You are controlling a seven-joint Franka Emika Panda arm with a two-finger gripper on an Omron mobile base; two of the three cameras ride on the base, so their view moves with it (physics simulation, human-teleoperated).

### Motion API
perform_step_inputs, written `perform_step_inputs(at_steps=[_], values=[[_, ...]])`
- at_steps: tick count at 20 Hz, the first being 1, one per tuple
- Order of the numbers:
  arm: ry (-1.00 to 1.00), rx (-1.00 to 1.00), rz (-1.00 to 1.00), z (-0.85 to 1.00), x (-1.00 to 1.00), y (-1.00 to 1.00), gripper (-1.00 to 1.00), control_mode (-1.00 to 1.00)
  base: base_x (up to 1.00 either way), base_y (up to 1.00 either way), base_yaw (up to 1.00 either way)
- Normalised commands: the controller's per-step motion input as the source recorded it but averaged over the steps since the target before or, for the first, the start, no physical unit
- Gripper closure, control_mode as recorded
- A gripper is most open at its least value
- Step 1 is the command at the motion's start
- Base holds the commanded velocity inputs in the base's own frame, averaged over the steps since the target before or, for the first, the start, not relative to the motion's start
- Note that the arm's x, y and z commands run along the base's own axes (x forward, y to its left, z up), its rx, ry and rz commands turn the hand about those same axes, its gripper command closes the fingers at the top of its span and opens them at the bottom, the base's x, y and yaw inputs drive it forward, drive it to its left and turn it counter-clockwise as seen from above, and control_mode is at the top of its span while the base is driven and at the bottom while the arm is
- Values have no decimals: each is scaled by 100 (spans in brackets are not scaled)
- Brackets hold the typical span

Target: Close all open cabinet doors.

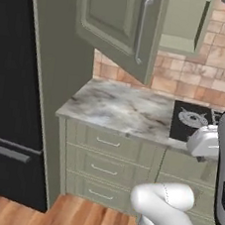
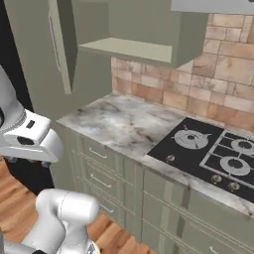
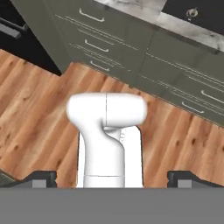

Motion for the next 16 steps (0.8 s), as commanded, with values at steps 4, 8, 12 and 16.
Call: perform_step_inputs(at_steps=[4,8,12,16], values=[[0,0,0,0,0,0,-100,100,21,32,-53],[0,0,0,0,0,0,-100,100,24,14,-48],[0,0,0,0,0,0,-100,100,23,12,-47],[0,0,0,0,0,0,-100,100,26,28,-34]])
